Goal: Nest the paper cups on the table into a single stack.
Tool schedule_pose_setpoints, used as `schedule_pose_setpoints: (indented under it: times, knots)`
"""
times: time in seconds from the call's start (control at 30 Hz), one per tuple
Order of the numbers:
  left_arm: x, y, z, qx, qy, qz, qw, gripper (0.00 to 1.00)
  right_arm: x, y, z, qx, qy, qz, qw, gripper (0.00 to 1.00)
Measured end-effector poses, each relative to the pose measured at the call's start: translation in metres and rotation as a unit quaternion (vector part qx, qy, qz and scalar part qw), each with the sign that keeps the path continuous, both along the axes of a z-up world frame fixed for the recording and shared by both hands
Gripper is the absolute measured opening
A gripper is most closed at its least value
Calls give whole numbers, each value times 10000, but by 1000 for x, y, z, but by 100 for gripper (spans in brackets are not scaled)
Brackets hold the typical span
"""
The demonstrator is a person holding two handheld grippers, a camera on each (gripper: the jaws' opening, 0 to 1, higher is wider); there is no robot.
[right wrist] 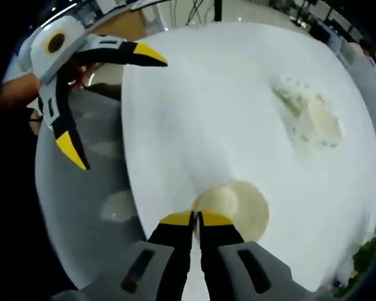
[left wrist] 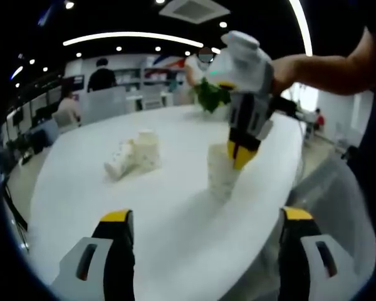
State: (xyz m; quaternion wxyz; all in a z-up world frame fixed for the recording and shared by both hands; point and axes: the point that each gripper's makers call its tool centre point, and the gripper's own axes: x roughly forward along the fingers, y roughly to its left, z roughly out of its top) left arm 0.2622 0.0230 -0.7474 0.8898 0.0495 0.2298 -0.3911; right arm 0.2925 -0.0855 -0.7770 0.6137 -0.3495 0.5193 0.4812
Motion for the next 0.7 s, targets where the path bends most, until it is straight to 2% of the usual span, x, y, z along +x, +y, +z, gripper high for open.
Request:
schedule_pose_setpoints:
  times: [0.23,0.4,0.57,0.7]
  knots:
    - [0,1,-1,10,1,16,10000,94,-1,-2,4,243,56,-21,9997,7]
    - [0,1,-1,9,12,31,10000,94,2,0,15,581,-66,48,9983,12]
    - [0,0,1,-91,15,17,10000,98,9,3,32,1111,-257,-42,9935,24]
    - [4,3,7,-191,-104,93,9997,98,19,-1,47,1560,-620,-77,9858,36]
